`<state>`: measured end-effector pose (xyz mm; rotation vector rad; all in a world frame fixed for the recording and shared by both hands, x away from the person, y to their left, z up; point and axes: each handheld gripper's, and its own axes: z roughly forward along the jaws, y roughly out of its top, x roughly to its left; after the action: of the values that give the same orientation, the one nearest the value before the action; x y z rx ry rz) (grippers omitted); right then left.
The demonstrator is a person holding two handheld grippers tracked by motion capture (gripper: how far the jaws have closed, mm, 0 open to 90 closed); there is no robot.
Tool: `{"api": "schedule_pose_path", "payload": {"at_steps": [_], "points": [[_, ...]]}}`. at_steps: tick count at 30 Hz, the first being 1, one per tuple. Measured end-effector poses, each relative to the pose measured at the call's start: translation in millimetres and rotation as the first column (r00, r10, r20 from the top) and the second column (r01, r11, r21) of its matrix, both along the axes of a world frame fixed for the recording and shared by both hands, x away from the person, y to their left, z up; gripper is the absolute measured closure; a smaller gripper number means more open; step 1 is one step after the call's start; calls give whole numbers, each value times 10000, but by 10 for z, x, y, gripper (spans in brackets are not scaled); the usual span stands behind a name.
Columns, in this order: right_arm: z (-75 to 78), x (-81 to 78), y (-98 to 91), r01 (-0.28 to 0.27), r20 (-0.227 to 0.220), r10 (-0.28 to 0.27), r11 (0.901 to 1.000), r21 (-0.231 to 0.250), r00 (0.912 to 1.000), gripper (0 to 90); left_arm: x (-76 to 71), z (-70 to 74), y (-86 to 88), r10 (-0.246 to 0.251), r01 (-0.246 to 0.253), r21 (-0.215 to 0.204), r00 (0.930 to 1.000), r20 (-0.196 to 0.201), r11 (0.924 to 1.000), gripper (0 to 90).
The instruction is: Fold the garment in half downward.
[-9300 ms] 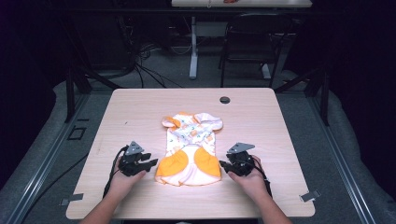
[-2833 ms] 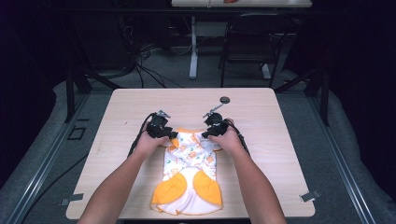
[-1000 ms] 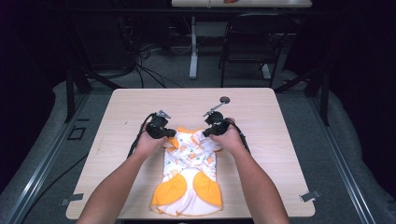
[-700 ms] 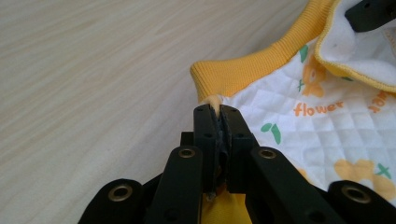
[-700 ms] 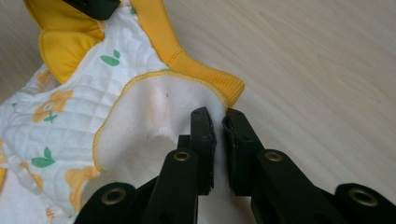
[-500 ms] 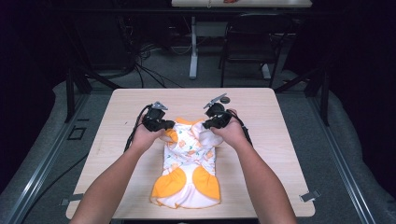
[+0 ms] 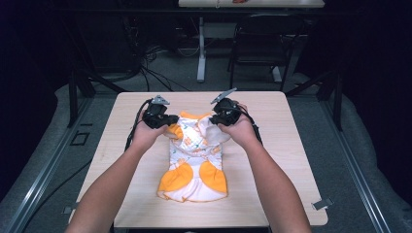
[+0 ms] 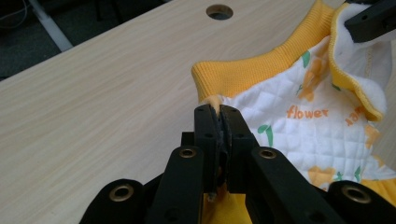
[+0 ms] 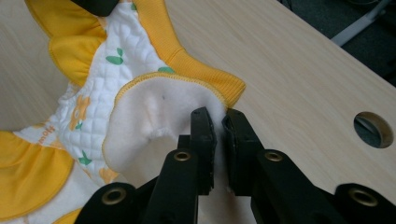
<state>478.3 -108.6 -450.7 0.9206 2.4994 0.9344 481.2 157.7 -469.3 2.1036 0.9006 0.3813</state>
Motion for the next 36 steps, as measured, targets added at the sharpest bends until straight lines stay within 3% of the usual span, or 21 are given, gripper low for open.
{"api": "schedule_pose_path", "payload": {"at_steps": [11, 36], "points": [[178, -23, 31, -54, 506, 59, 9999, -89, 9987, 828, -12, 134, 16, 98, -96, -42, 9990, 432, 9999, 868], [15, -273, 98, -938, 473, 976, 9926, -772, 9941, 827, -287, -57, 77, -411, 412, -19, 9986, 326, 9991, 868]]}}
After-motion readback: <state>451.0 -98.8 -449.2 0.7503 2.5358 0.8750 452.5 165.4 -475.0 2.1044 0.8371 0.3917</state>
